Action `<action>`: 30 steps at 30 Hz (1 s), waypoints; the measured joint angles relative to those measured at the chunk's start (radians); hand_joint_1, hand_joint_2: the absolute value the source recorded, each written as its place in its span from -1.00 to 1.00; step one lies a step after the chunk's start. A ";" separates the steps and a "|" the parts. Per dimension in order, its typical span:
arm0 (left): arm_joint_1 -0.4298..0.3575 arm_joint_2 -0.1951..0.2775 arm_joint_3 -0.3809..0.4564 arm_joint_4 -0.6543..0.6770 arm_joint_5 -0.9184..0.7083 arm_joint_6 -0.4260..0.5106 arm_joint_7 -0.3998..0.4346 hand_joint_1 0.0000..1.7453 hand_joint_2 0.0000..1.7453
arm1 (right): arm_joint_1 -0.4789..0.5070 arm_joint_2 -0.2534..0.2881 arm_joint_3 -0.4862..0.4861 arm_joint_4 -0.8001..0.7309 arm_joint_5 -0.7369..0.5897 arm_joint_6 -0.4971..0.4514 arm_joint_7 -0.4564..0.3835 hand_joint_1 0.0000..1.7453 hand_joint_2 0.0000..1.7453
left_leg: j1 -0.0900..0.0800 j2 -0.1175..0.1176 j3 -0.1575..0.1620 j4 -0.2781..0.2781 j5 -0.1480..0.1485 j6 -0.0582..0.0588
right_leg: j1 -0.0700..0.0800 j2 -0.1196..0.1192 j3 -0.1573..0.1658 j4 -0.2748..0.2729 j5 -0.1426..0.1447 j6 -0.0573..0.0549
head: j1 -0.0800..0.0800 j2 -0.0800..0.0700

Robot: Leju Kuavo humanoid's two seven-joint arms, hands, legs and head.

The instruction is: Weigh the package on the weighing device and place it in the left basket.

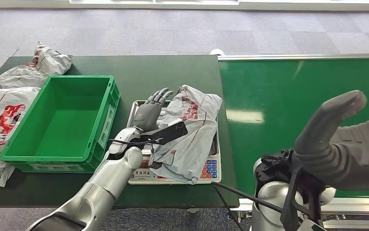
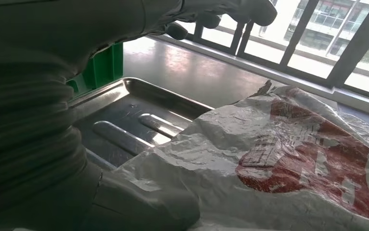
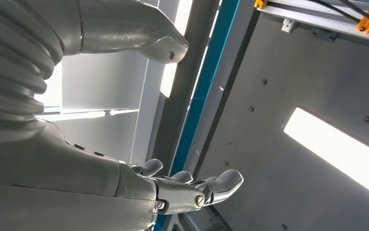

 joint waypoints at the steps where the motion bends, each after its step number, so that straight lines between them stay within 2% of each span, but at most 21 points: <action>1: -0.004 -0.002 0.000 0.009 0.001 0.000 -0.002 -1.00 1.00 | 0.000 0.000 0.000 0.002 0.002 0.000 0.000 -1.00 1.00 | 0.000 0.000 0.000 0.000 0.000 0.000 | 0.000 0.000 0.000 0.000 0.000 0.000 | 0.000 0.000; 8: -0.017 -0.009 0.000 0.047 0.018 -0.019 -0.019 -1.00 1.00 | -0.002 0.000 0.001 0.013 0.006 0.001 0.000 -1.00 1.00 | 0.000 0.000 0.000 0.000 0.000 0.000 | 0.000 0.000 0.000 0.000 0.000 0.000 | 0.000 0.000; 10: -0.021 -0.011 0.001 0.053 0.073 -0.100 -0.075 -1.00 1.00 | -0.003 0.000 0.004 0.021 0.000 0.001 0.000 -1.00 1.00 | 0.000 0.000 0.000 0.000 0.000 0.000 | 0.000 0.000 0.000 0.000 0.000 0.000 | 0.000 0.000; 13: -0.024 -0.009 0.005 0.061 0.191 -0.299 -0.215 -1.00 1.00 | -0.007 0.000 0.011 0.040 -0.010 0.002 0.000 -1.00 1.00 | 0.000 0.000 0.000 0.000 0.000 0.000 | 0.000 0.000 0.001 0.000 0.000 0.000 | 0.000 0.000; 15: -0.025 -0.006 0.007 0.063 0.225 -0.356 -0.260 -1.00 1.00 | -0.008 0.000 0.015 0.049 -0.006 0.002 0.000 -1.00 1.00 | 0.000 0.000 0.000 0.000 0.000 0.000 | 0.000 0.000 0.000 0.000 0.000 0.000 | 0.000 0.000; 22: -0.039 -0.003 0.007 0.069 0.227 -0.360 -0.263 -1.00 1.00 | -0.009 0.000 0.021 0.061 0.018 0.002 0.000 -1.00 1.00 | 0.000 0.000 0.000 0.000 0.000 0.000 | 0.000 0.000 0.000 0.000 0.000 0.000 | 0.000 0.000; 23: -0.041 -0.003 0.007 0.072 0.227 -0.359 -0.263 -0.87 1.00 | -0.009 0.000 0.021 0.062 0.020 0.002 0.000 -1.00 1.00 | 0.000 0.000 0.000 0.000 0.000 0.000 | 0.000 0.000 0.000 0.000 0.000 0.000 | 0.000 0.000; 24: -0.043 -0.003 0.007 0.074 0.227 -0.358 -0.263 -0.46 1.00 | -0.009 0.000 0.021 0.063 0.021 0.002 0.000 -1.00 1.00 | 0.000 0.000 0.000 0.000 0.000 0.000 | 0.000 0.000 0.000 0.000 0.000 0.000 | 0.000 0.000; 26: -0.047 -0.003 0.007 0.078 0.228 -0.357 -0.263 0.50 1.00 | -0.009 0.000 0.021 0.064 0.022 0.002 0.000 -1.00 1.00 | 0.000 0.000 0.000 0.000 0.000 0.000 | 0.000 0.000 0.000 0.000 0.000 0.000 | 0.000 0.000; 27: -0.048 -0.003 0.007 0.080 0.229 -0.357 -0.263 0.86 1.00 | -0.009 0.000 0.021 0.065 0.022 0.002 0.000 -1.00 1.00 | 0.000 0.000 0.000 0.000 0.000 0.000 | 0.000 0.000 0.000 0.000 0.000 0.000 | 0.000 0.000; 28: -0.050 -0.003 0.007 0.083 0.230 -0.356 -0.263 0.95 1.00 | -0.009 0.000 0.021 0.066 0.022 0.002 0.000 -1.00 1.00 | 0.000 0.000 0.000 0.000 0.000 0.000 | 0.000 0.000 0.000 0.000 0.000 0.000 | 0.000 0.000; 30: -0.053 -0.003 0.007 0.088 0.231 -0.355 -0.263 1.00 1.00 | -0.009 0.000 0.021 0.066 0.021 0.002 0.000 -1.00 1.00 | 0.000 0.000 0.000 0.000 0.000 0.000 | 0.000 0.000 0.000 0.000 0.000 0.000 | 0.000 0.000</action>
